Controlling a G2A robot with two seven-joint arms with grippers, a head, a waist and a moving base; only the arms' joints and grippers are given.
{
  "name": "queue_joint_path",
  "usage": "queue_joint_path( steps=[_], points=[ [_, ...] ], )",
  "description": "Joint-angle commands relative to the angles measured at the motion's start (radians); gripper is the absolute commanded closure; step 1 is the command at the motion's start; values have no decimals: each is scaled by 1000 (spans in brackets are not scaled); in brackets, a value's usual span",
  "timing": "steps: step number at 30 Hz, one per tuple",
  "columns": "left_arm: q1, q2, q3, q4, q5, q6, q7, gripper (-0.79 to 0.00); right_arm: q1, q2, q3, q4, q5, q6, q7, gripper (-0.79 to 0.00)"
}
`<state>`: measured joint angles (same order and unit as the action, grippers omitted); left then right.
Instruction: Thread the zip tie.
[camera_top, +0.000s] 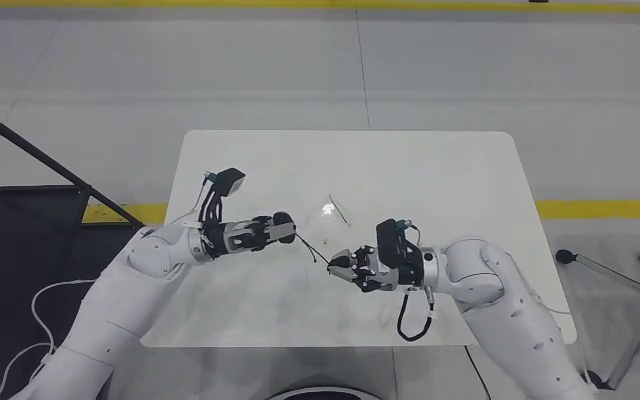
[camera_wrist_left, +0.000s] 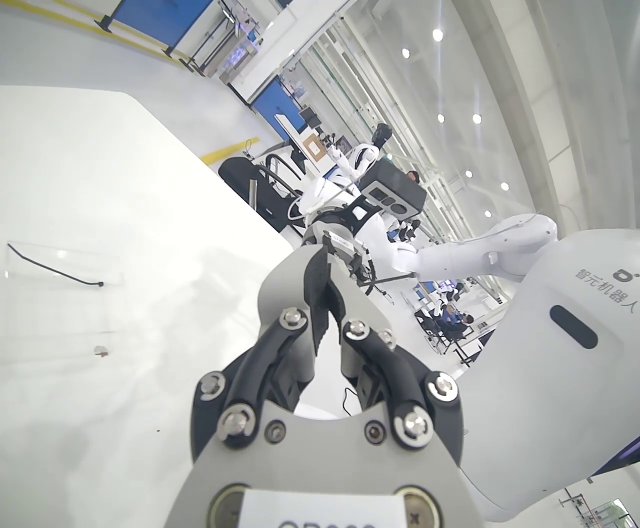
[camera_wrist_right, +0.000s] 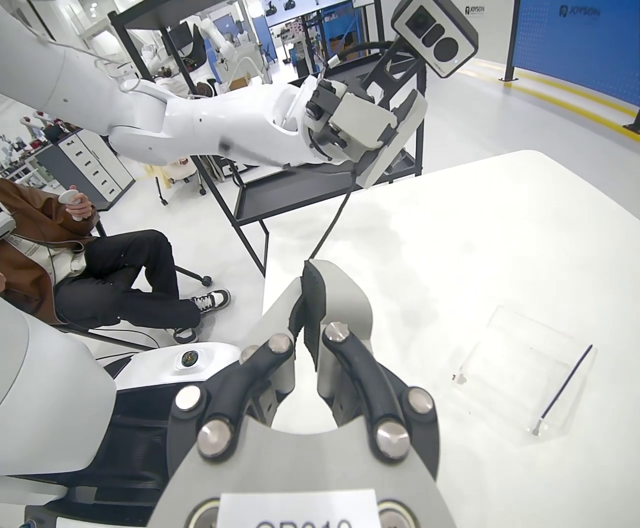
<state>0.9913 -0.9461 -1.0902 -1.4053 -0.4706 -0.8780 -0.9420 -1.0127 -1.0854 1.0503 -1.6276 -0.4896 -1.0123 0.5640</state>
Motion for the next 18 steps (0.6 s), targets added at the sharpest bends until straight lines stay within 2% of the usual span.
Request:
queue_joint_path(
  steps=[1,10,14,15,17,18],
  points=[
    [3,1,-5,-1,-2,-1,0,0,-1,4,-1,-4,9,0,-12,0],
    [13,1,-20,8,-4,-7,7,0,0,36,-17,-28,63,0,-67,0],
    [17,1,-22,-2,-9,-11,11,0,15,50,-46,-12,62,0,-37,0],
    [19,1,-21,-9,-13,-13,13,-43,24,52,-60,-7,67,0,-18,0],
    [23,2,-15,-24,-26,-8,8,-280,48,56,-90,10,83,0,25,0],
    [24,3,-12,-31,-28,-2,2,-357,62,56,-104,18,92,0,44,0]
  ],
)
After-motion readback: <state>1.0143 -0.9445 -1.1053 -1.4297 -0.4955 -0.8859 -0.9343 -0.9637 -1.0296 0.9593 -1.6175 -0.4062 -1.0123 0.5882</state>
